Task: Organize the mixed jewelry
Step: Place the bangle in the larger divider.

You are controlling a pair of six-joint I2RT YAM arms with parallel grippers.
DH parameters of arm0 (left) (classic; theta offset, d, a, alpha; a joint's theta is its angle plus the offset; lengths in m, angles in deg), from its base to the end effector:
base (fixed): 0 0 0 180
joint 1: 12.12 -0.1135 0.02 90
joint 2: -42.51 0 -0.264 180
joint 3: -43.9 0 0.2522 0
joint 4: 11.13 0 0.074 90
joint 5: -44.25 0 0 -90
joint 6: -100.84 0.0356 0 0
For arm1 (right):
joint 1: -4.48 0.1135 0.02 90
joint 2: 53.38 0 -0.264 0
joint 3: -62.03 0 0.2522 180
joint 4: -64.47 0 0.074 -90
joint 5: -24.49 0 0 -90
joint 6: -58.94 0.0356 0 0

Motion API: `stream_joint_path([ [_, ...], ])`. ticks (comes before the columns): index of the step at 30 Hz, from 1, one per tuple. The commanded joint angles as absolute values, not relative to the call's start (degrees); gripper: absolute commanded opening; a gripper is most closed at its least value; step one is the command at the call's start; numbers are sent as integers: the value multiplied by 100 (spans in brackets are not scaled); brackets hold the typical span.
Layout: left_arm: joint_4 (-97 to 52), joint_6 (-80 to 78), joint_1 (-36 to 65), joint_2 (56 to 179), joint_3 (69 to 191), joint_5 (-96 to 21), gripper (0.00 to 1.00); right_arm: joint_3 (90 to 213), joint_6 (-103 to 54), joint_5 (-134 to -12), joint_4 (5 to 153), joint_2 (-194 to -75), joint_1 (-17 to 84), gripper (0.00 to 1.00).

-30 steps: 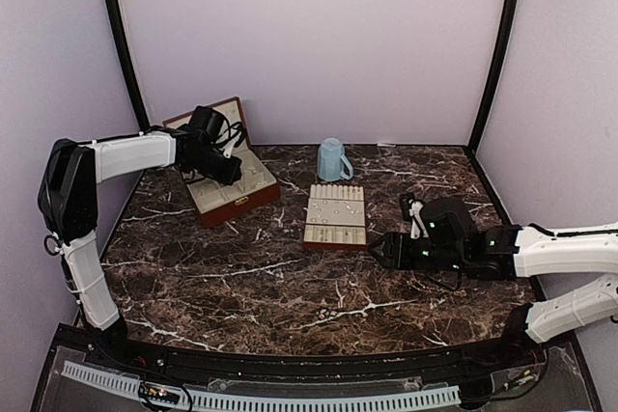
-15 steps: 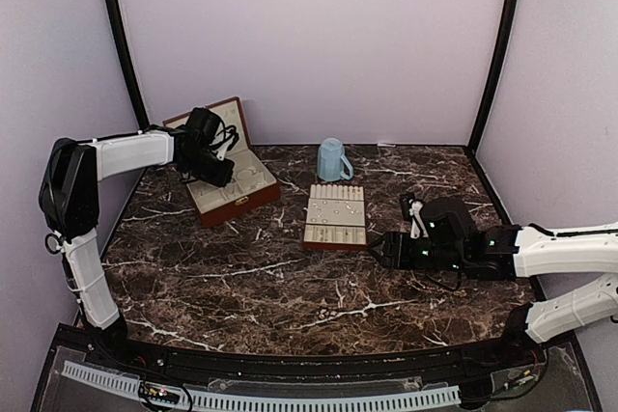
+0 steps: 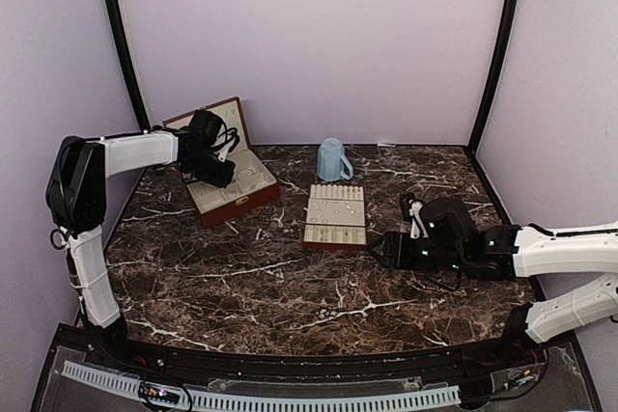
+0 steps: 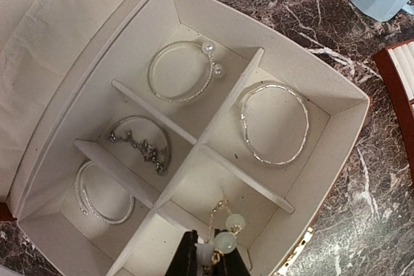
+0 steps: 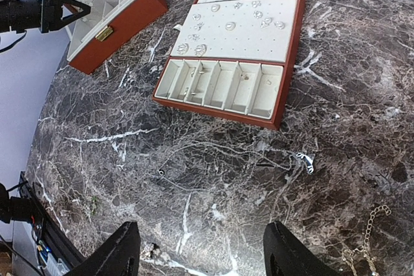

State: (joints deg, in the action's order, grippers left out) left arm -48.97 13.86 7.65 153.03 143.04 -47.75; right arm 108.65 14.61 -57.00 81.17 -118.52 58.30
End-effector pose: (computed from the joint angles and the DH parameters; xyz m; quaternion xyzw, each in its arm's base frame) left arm 0.4063 -0.1447 0.2280 0.1792 0.9199 -0.0346 0.3470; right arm 0.1444 0.1885 0.2099 -0.0289 0.8856 0.3076 0.3467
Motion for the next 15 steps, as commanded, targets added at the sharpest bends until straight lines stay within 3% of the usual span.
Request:
stream_joint_path([
  [1, -5004, 1504, 739, 15478, 14520, -4723, 9, 10814, 1526, -5746, 7947, -11903, 5800, 66],
  [15, -5156, 1509, 732, 15891, 14829, -4678, 12, 10811, 1552, -5777, 7867, -12039, 5800, 66],
])
